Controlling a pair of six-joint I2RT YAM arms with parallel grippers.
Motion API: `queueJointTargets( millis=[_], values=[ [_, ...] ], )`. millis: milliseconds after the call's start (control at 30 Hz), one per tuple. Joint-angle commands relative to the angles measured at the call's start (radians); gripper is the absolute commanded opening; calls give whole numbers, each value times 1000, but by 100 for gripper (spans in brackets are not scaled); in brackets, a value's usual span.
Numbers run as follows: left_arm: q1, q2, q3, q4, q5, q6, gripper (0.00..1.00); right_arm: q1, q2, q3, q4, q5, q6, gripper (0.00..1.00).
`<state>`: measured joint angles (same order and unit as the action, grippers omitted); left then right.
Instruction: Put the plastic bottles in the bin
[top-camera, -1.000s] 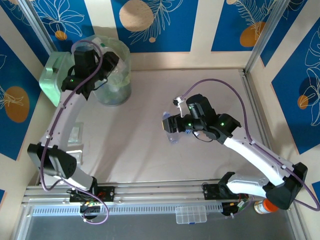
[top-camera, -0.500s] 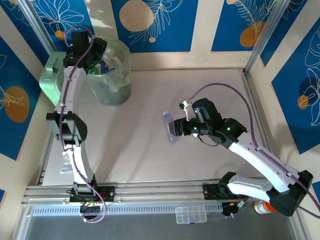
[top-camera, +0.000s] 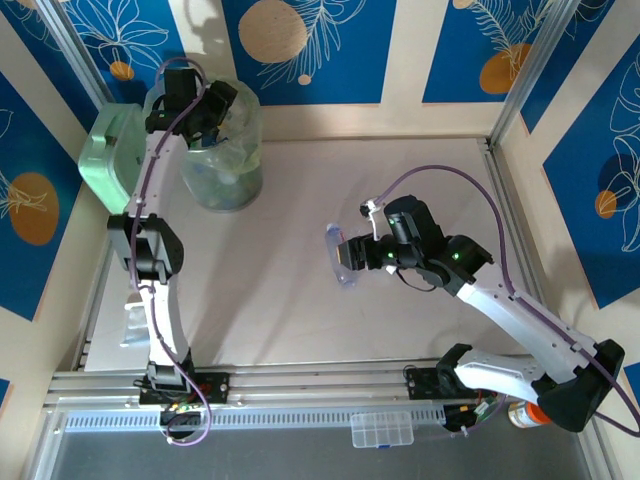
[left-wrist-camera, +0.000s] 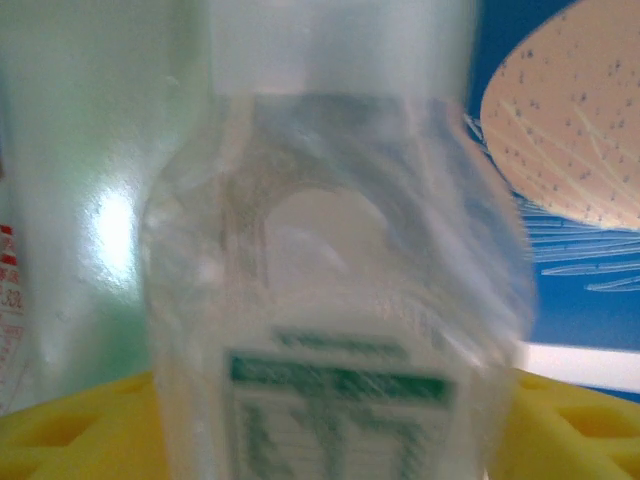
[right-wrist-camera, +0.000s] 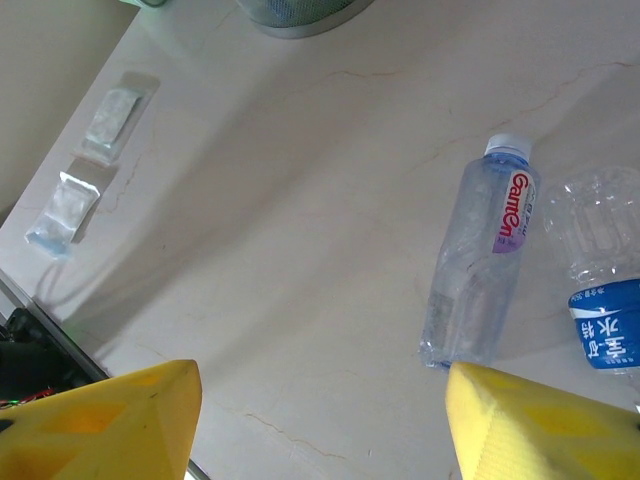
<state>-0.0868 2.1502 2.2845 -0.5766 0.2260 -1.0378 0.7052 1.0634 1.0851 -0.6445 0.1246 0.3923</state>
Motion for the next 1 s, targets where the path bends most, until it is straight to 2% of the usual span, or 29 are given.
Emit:
queueJointTargets(
  millis=[0, 33, 300, 600, 833, 967],
  values=[
    [-5, 20, 33, -40, 12, 35, 93, -4, 1, 13, -4, -5, -3, 66],
    [-5, 16, 33, -42, 7, 40, 100, -4, 0, 15, -7, -4, -4, 66],
    [-3, -23, 52, -63, -16, 58, 100, -4, -17, 21, -21, 9, -12, 66],
    [-4, -141, 29, -135, -22, 103, 100, -4, -20, 51, -39, 18, -25, 66],
    [-9, -344, -235, -102, 6, 99, 100, -4, -16, 51, -34, 18, -19, 66],
    [-51, -501, -402, -89, -57, 156, 100, -3, 7, 53, -35, 18, -15, 66]
  ],
)
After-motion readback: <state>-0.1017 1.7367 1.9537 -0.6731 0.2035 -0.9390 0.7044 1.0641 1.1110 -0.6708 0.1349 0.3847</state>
